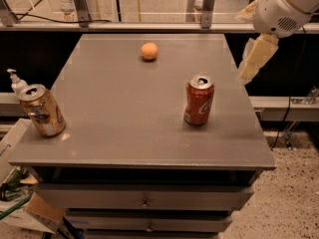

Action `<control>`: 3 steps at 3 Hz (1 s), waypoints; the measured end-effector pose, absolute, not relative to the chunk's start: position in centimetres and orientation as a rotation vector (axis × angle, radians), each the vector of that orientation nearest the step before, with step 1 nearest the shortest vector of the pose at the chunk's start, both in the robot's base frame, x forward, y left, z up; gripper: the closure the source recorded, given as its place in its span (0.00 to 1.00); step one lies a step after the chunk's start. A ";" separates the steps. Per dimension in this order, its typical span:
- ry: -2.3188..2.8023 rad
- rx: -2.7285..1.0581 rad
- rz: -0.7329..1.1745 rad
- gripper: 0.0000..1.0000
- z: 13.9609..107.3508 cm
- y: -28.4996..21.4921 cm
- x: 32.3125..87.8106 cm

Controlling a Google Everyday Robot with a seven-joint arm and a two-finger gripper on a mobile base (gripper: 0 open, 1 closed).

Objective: Move orange can near coke can

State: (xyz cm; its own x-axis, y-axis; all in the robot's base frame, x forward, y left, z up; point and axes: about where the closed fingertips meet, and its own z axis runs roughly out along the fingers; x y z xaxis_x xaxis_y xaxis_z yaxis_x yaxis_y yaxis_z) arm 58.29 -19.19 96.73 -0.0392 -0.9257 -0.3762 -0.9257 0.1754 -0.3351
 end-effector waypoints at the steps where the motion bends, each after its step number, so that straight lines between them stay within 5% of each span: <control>1: 1.892 -1.695 0.045 0.00 97.0 -18.0 61.7; 3: 1.832 -1.648 0.096 0.00 96.9 -16.0 65.0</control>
Offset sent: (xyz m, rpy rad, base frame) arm 0.0993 0.0476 0.0069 0.2268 -0.1016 0.0363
